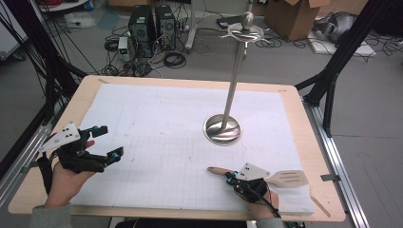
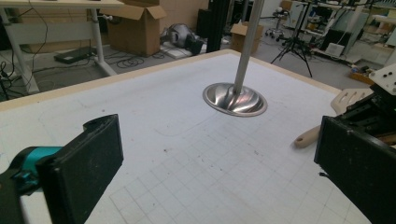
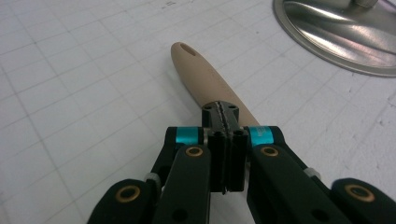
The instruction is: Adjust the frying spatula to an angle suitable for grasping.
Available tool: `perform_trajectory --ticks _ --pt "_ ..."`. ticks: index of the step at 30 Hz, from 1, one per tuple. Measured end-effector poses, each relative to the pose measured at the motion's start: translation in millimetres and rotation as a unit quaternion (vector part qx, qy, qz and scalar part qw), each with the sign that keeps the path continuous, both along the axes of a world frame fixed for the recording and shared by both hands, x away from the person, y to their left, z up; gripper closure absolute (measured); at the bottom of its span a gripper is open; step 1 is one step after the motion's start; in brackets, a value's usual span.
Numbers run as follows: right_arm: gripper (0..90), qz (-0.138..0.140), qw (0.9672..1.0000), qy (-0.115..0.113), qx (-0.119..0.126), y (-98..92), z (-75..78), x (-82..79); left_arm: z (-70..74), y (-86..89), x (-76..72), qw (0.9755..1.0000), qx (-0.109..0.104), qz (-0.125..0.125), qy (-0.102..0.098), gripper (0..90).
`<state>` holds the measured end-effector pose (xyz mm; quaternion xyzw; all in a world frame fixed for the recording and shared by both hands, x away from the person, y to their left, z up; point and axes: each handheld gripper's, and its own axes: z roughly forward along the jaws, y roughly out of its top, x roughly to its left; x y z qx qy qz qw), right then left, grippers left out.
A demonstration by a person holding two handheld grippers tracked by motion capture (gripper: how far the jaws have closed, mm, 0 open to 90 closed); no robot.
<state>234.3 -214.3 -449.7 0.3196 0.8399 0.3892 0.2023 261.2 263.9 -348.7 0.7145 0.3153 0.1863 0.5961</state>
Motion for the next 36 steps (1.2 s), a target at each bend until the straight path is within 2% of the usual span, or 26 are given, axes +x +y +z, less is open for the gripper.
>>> perform_trajectory --ticks 4,16,25,36 --pt "90.0 -0.005 1.0000 0.002 0.002 0.9 -0.8 7.3 0.0 1.7 -1.8 1.0000 -0.001 0.002 0.000 1.7" --pt "90.0 -0.026 0.9995 0.008 -0.014 5.6 -2.0 20.1 -1.2 6.6 -7.3 0.9999 0.001 0.012 0.000 1.7" --pt "90.0 -0.040 0.9990 0.021 -0.002 3.8 -2.0 29.4 -1.8 12.8 -12.4 0.9998 0.003 0.021 0.002 1.7" --pt "90.0 -0.056 0.9982 0.021 -0.004 5.0 -1.7 38.2 -3.0 16.3 -16.8 0.9996 0.004 0.028 0.003 1.7"
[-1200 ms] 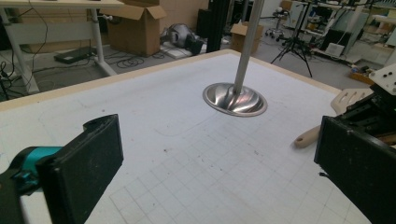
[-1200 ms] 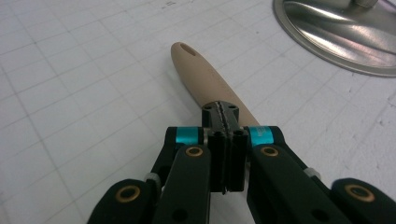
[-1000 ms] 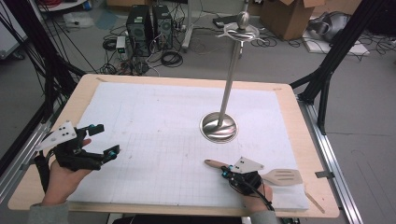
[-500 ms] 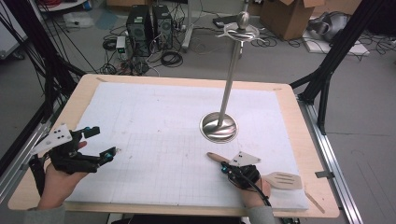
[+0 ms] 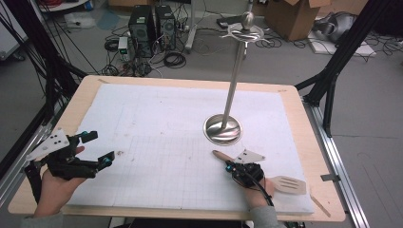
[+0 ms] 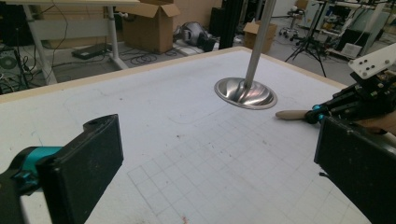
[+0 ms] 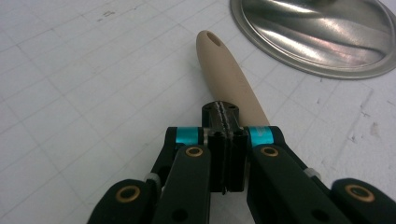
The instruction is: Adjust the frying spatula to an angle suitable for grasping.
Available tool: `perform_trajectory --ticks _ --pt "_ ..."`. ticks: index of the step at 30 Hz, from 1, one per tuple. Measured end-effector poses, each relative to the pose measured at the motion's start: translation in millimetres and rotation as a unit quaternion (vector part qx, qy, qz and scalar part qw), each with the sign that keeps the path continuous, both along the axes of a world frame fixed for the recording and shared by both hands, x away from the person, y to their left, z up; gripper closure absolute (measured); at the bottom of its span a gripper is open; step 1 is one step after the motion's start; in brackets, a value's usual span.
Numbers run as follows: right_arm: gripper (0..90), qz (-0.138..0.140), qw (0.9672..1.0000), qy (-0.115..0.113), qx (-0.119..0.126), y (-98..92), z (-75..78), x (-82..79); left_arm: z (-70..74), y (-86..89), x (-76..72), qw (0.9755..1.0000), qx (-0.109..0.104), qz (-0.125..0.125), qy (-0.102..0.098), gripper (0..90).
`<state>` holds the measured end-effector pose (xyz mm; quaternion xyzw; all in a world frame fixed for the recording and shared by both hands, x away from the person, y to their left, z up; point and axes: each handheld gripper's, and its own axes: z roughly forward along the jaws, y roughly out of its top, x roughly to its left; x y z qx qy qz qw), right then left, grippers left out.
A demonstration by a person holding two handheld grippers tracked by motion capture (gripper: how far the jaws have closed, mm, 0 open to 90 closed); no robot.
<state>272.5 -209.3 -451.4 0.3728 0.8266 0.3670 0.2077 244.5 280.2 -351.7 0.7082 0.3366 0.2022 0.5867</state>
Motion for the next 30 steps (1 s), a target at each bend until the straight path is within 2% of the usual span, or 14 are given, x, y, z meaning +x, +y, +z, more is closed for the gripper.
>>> perform_trajectory --ticks 25,30 --pt "90.0 -0.034 0.9994 -0.004 -0.004 -0.5 -0.1 17.3 0.4 9.6 -9.9 0.9999 0.001 0.015 -0.003 1.7" --pt "90.0 -0.036 0.9993 -0.003 0.006 -2.1 0.7 16.8 0.5 9.5 -9.1 0.9999 0.001 0.013 -0.002 1.7"
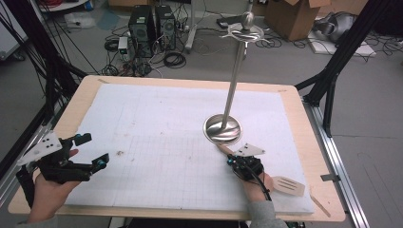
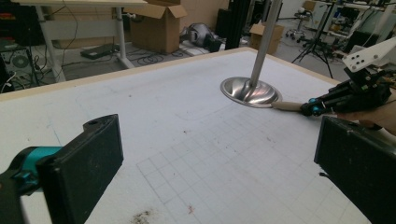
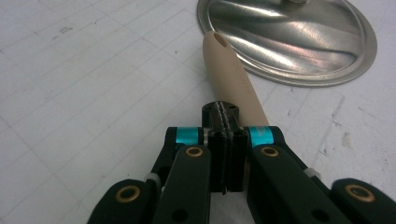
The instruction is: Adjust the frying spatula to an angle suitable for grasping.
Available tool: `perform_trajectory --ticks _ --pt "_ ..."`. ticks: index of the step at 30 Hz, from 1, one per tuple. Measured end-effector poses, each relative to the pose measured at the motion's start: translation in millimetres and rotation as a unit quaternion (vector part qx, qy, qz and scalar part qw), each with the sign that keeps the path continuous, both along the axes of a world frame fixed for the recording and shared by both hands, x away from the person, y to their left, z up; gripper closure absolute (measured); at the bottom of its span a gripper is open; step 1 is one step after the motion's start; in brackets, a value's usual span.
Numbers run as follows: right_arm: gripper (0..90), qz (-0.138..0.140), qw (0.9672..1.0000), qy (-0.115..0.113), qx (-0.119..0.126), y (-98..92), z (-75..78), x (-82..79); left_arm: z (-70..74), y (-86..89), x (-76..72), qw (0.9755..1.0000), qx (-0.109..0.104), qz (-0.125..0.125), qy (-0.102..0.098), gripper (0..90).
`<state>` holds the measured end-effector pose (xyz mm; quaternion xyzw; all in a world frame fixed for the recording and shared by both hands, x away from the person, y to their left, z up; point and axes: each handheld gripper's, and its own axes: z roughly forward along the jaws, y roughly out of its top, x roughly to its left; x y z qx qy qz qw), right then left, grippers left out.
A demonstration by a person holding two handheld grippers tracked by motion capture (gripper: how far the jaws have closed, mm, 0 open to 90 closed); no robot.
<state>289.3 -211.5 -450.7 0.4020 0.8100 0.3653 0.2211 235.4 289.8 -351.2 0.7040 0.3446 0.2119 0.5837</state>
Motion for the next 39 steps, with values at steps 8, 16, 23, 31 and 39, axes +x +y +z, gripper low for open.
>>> perform_trajectory --ticks 8,16,23,31,39 --pt "90.0 -0.010 0.9977 -0.025 0.063 -22.9 22.1 -14.0 -1.4 -1.9 4.4 1.0000 -0.002 -0.004 0.003 1.7" --pt "90.0 -0.062 0.9934 -0.019 0.095 -55.7 25.0 -28.2 -2.2 -12.6 11.0 0.9998 0.003 -0.018 0.005 1.7" --pt "90.0 -0.088 0.9930 -0.012 0.077 -62.4 26.2 -35.8 -4.4 -20.4 19.3 0.9995 0.005 -0.029 0.010 1.7" --pt "90.0 -0.120 0.9924 0.010 0.022 -59.9 19.8 -33.9 -5.4 -27.1 23.9 0.9991 0.007 -0.040 0.012 1.7" --pt "90.0 -0.137 0.9898 0.039 0.003 -62.3 12.0 -30.3 -6.1 -26.5 24.7 0.9991 0.007 -0.039 0.014 1.7"
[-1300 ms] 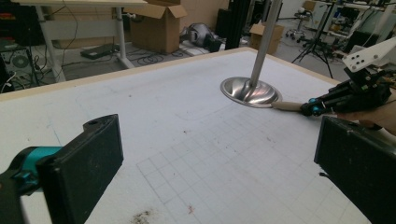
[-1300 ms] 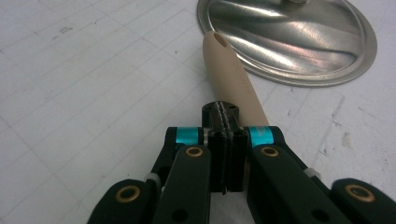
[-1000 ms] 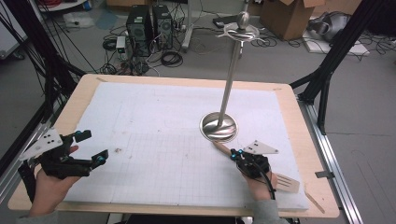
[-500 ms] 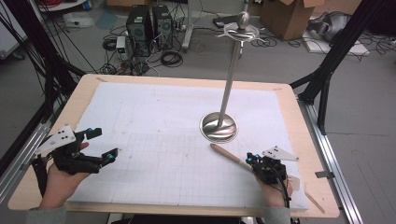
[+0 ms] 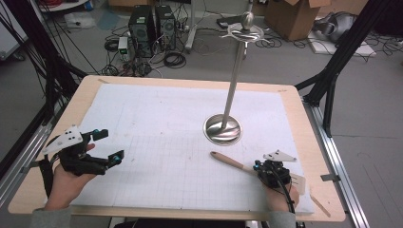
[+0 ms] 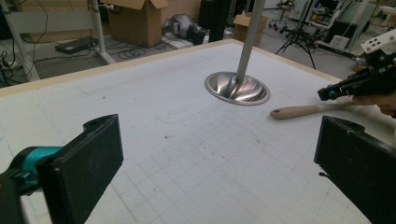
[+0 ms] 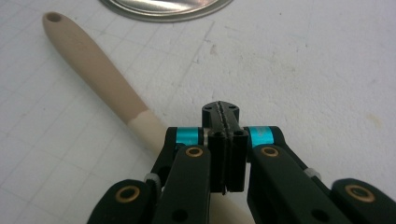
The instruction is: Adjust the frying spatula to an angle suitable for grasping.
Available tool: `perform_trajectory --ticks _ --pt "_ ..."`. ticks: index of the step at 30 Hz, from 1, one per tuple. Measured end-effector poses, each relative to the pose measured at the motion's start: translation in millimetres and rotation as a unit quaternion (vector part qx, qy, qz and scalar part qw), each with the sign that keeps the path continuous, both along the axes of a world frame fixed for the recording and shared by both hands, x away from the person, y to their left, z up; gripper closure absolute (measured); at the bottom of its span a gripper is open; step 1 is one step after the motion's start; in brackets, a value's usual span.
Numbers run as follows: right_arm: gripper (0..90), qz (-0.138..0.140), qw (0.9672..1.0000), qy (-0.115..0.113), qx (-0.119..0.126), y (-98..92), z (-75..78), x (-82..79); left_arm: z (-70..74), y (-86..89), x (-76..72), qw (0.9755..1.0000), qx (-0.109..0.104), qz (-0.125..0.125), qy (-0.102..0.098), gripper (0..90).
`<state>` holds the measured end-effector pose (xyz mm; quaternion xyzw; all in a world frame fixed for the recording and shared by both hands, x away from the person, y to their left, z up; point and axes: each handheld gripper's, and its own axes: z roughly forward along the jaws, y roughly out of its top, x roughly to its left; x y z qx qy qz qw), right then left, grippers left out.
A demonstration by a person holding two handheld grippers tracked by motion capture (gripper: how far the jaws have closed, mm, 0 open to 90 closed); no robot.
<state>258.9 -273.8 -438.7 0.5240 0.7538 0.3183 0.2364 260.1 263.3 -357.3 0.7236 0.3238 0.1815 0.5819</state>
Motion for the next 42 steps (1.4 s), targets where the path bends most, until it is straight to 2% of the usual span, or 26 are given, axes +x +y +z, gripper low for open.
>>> perform_trajectory --ticks 8,25,35,42 --pt "90.0 0.002 0.9999 0.017 0.000 -3.8 -3.3 -3.9 -0.2 -0.9 0.5 1.0000 0.000 -0.001 -0.002 1.7" --pt "90.0 0.003 0.9996 0.009 0.028 -9.2 -4.5 -19.0 -0.4 -3.9 4.7 1.0000 -0.003 -0.008 0.001 1.7" --pt "90.0 0.005 0.9996 0.005 0.026 -12.4 -4.7 -33.2 -0.5 -9.9 8.7 0.9998 -0.001 -0.017 0.001 1.7" --pt "90.0 -0.003 0.9996 0.003 0.027 -16.9 -4.3 -45.2 -0.6 -13.1 11.4 0.9997 -0.003 -0.022 0.002 1.7"
